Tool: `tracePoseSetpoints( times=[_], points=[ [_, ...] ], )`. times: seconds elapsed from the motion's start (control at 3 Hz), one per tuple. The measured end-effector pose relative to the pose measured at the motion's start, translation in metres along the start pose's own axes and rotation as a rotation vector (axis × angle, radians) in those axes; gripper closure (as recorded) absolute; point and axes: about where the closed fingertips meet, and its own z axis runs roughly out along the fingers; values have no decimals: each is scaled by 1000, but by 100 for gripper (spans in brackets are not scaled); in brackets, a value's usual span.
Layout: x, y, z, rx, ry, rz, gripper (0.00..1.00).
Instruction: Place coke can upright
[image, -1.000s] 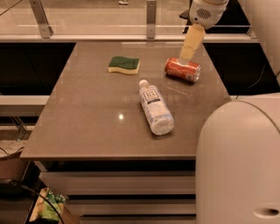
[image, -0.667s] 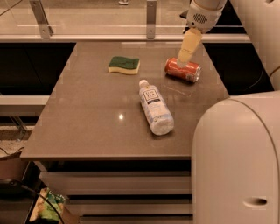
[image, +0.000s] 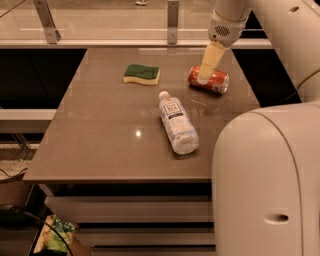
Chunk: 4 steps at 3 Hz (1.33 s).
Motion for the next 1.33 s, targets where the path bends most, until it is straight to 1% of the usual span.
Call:
tracePoseSetpoints(
  times=[0.67,1.0,1.33],
  points=[
    [-4,6,35,-50,46,40,0],
    [-5,9,45,-65,56,55,0],
    [-17,1,64,-47,29,64,0]
  ],
)
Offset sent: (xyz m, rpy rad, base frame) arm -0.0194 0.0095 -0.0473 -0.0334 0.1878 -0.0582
